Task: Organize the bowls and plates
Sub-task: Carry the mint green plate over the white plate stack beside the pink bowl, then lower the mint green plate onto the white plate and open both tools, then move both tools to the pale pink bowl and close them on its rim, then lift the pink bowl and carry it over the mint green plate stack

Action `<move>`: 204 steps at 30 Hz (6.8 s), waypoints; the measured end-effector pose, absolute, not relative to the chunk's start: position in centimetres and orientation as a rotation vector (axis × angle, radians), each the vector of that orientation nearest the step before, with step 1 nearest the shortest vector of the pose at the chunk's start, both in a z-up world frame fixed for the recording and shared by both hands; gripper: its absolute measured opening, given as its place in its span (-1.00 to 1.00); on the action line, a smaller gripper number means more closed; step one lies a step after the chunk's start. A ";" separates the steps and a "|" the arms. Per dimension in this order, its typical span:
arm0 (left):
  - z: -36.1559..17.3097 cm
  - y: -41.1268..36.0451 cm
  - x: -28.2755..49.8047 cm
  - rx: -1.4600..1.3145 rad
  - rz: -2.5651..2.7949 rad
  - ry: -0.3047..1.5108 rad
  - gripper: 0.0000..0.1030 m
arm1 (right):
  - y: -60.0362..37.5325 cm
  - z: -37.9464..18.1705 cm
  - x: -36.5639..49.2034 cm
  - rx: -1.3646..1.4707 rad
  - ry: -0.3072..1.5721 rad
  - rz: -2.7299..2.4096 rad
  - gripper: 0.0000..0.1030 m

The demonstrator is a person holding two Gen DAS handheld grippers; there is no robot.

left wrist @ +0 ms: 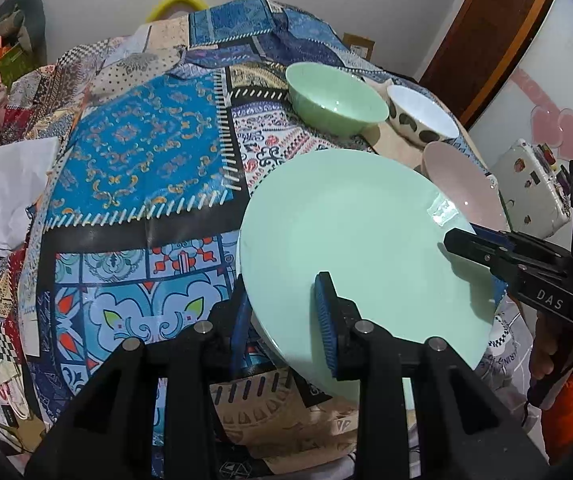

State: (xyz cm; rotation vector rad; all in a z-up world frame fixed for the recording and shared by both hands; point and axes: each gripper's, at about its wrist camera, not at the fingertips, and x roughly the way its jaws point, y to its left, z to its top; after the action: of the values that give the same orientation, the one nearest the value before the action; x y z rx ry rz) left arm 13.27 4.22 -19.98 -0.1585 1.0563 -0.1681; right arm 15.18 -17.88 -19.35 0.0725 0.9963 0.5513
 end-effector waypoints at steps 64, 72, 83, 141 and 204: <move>-15.6 0.9 14.4 -0.038 -0.134 0.934 0.04 | -23.0 -14.1 14.4 0.037 0.807 0.430 -0.07; -13.2 -3.5 15.4 0.006 -0.196 0.861 0.39 | -27.1 -12.7 14.8 0.047 0.748 0.326 0.06; -15.8 -9.3 19.9 0.026 -0.258 0.930 0.62 | -31.1 -16.0 17.0 0.095 0.823 0.245 0.08; -14.7 -9.2 19.6 -0.050 -0.337 0.964 -0.41 | -25.4 -13.9 16.1 0.141 0.809 0.371 -0.51; -17.3 18.3 10.1 -0.222 0.081 0.986 -0.41 | -0.1 -18.6 15.9 -0.085 0.974 0.760 -0.51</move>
State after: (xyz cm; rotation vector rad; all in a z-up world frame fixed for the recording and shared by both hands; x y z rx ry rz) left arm 10.11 18.29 -17.25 -0.2225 0.9858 0.0813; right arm 15.92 -0.15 -18.65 -0.0848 0.9743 0.7600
